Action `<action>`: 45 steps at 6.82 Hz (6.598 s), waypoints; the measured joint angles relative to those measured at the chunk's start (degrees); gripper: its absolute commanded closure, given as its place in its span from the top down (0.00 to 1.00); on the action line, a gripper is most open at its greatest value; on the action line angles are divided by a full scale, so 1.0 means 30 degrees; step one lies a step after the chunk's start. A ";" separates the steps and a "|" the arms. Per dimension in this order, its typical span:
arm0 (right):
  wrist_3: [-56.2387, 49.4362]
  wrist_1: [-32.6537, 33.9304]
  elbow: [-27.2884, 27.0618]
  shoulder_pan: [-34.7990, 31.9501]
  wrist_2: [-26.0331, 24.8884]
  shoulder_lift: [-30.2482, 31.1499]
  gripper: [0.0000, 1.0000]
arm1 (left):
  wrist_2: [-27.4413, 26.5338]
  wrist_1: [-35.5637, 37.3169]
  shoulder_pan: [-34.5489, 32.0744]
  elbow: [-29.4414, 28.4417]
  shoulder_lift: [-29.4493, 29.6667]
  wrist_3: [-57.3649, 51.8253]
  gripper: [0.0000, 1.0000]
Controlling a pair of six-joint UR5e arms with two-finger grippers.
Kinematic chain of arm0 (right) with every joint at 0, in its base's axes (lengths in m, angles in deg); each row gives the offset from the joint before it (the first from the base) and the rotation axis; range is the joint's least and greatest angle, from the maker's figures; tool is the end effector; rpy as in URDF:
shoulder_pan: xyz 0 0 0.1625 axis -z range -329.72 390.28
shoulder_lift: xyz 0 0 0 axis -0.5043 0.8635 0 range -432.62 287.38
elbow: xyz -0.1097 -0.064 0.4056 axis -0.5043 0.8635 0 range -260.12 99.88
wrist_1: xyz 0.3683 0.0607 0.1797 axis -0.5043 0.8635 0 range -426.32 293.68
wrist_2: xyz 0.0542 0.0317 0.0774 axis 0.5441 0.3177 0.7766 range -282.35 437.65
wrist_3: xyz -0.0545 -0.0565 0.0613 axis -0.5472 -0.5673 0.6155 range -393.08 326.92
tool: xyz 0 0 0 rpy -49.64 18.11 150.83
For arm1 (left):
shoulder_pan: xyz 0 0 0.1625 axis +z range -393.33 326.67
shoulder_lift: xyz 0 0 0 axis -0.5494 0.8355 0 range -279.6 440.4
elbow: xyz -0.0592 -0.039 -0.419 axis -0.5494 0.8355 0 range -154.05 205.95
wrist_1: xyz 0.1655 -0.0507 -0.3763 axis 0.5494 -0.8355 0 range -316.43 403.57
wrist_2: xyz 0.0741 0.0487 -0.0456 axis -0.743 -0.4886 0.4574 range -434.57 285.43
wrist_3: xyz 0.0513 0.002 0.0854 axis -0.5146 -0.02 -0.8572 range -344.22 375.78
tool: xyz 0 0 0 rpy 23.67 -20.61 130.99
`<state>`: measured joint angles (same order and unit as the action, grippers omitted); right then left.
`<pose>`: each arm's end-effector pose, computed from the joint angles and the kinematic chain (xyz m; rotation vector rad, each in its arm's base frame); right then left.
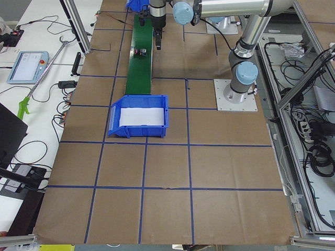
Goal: Transport two buttons from left to right
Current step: 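Lower the yellow button onto the foam and open the right gripper, then raise the right gripper and move it back over the conveyor, then lower the right gripper onto the red button on the belt and grasp it, then lift the red button and carry it with the right gripper over the bin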
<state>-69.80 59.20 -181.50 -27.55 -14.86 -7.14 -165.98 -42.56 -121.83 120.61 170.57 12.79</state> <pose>-0.2067 -0.5707 0.2190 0.1240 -3.1065 -0.0470 -0.1181 -0.4934 0.4532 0.0409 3.1174 0.0277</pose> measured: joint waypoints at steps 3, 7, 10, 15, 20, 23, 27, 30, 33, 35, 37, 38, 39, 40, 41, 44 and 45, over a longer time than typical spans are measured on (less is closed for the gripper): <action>0.0016 -0.0309 0.0287 -0.0027 0.0040 0.0897 0.79 | 0.0000 0.0000 0.0000 0.0000 0.0001 0.0000 1.00; 0.0491 -0.2518 0.0950 -0.0236 0.0293 0.3880 1.00 | 0.0000 0.0000 0.0000 0.0000 -0.0001 0.0000 1.00; 0.1253 -0.4607 0.1109 -0.2018 0.0168 0.5695 1.00 | 0.0000 0.0000 0.0000 0.0000 0.0018 0.0000 1.00; 1.0643 -0.5650 0.1167 -0.7810 0.0624 0.7393 1.00 | -0.0029 0.0000 0.0029 0.0000 0.0023 0.0000 1.00; 1.2735 -0.5849 0.0713 -0.9378 0.3470 0.6820 1.00 | -0.0029 0.0000 0.0030 0.0000 0.0001 0.0000 1.00; 1.1946 -0.5565 0.1477 -0.9401 0.3771 0.5129 1.00 | -0.0024 0.0006 0.0029 0.0000 0.0000 0.0000 1.00; 1.1917 -0.2506 0.1804 -0.9984 0.3851 0.3161 0.99 | -0.0001 0.0022 0.0029 0.0001 0.0028 0.0000 1.00; 1.2110 -0.2178 0.1875 -1.0496 0.4892 0.1929 0.99 | 0.0000 0.0028 0.0030 0.0001 0.0030 0.0000 1.00; 1.2271 -0.1130 0.1974 -1.0705 0.5374 0.0741 0.99 | 0.0000 0.0029 0.0029 0.0000 0.0029 0.0000 1.00; 1.2401 -0.1091 0.2075 -1.0769 0.5003 -0.0261 0.89 | 0.0001 0.0029 0.0029 0.0001 0.0029 0.0000 1.00; 1.2395 -0.1197 0.2094 -1.0779 0.4050 -0.0625 0.31 | 0.0000 0.0030 0.0029 0.0001 0.0030 0.0000 1.00; 1.2350 -0.1417 0.2115 -1.0788 0.3576 -0.0641 0.07 | 0.0000 0.0030 0.0030 0.0000 0.0030 0.0000 1.00; 1.2305 -0.2159 0.2302 -1.0810 0.3169 -0.0619 0.05 | 0.0000 0.0029 0.0030 0.0001 0.0030 0.0000 1.00; 1.2259 -0.3554 0.2867 -1.0849 0.2864 -0.0612 0.05 | 0.0000 0.0029 0.0029 0.0000 0.0030 0.0000 1.00; 1.2209 -0.4678 0.3589 -1.0897 0.2397 -0.0589 0.04 | 0.0000 0.0029 0.0029 0.0000 0.0029 0.0000 1.00; 1.1858 -0.6825 0.5275 -1.0243 0.1321 0.0358 0.05 | 0.0000 0.0029 0.0029 0.0000 0.0028 0.0000 1.00; 1.0803 -0.7751 0.6015 -0.8960 0.1277 0.0932 0.05 | 0.0001 0.0030 0.0029 0.0000 0.0028 0.0000 1.00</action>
<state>-37.39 35.94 -163.46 -54.43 -11.03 -4.34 -165.97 -42.47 -121.75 120.61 170.66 12.79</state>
